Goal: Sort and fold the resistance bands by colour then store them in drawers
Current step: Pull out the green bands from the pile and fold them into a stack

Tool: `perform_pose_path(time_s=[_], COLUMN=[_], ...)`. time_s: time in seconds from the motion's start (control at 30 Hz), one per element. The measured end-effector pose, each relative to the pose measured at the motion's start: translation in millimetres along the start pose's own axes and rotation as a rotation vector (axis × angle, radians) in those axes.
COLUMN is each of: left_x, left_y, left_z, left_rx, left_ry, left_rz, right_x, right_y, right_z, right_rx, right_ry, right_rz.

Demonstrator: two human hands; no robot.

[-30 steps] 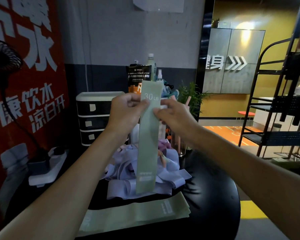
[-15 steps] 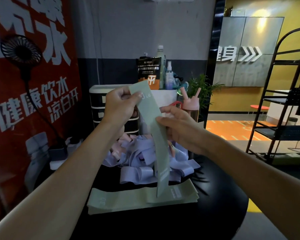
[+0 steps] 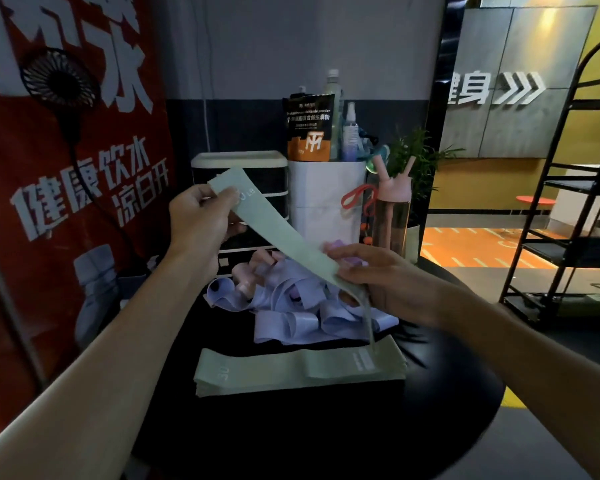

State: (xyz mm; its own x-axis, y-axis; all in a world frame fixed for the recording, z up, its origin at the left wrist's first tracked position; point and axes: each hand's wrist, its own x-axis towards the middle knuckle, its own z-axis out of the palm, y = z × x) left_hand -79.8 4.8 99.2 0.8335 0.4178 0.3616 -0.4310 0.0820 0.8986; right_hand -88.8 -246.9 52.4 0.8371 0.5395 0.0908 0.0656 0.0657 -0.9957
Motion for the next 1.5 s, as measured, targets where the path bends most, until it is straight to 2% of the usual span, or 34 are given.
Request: perform_pose_path(time_s=[0.07,0.2,0.3,0.47,0.57,0.7,0.9,1.13,1.37,1.5], left_x=[-3,-10,-24,-57,-71,-86,-92,-98,-101,-103], left_y=[-3,-18,-34,-60,-78,-95,-108,-117,-123,-128], left_z=[-8,-31,-48,-72,-84,-94,-106,-112,-113,-116], left_rx=[-0.028,-0.037,0.039,0.173,0.316,0.459,0.589,0.698,0.728,0.923], left_ry=[0.014,0.090,0.130,0.012,-0.038,-0.079,-0.094,-0.123,-0.153,-0.174], left_rz=[-0.007,-0.021,-0.005,0.076,0.109,0.126,0.121,0.126,0.126,0.241], right_x=[-6,-21,-31,-38,-39,-41,-43,-46,-43,-43], right_y=[4,13,19,45,63,83,104,116,124,134], right_z=[-6,-21,-26,-35,-37,-35,-33,-37,-43,-50], right_rx=[0.015,-0.187,-0.290,-0.301,-0.281,-0.372,-0.598,-0.657,-0.849,-1.043], right_ry=[0.036,0.053,0.182,0.323,0.418,0.514,0.455,0.433,0.405,0.392], right_rz=[0.024,0.021,0.035,0.069,0.024,-0.070,-0.160,-0.165,-0.241,-0.325])
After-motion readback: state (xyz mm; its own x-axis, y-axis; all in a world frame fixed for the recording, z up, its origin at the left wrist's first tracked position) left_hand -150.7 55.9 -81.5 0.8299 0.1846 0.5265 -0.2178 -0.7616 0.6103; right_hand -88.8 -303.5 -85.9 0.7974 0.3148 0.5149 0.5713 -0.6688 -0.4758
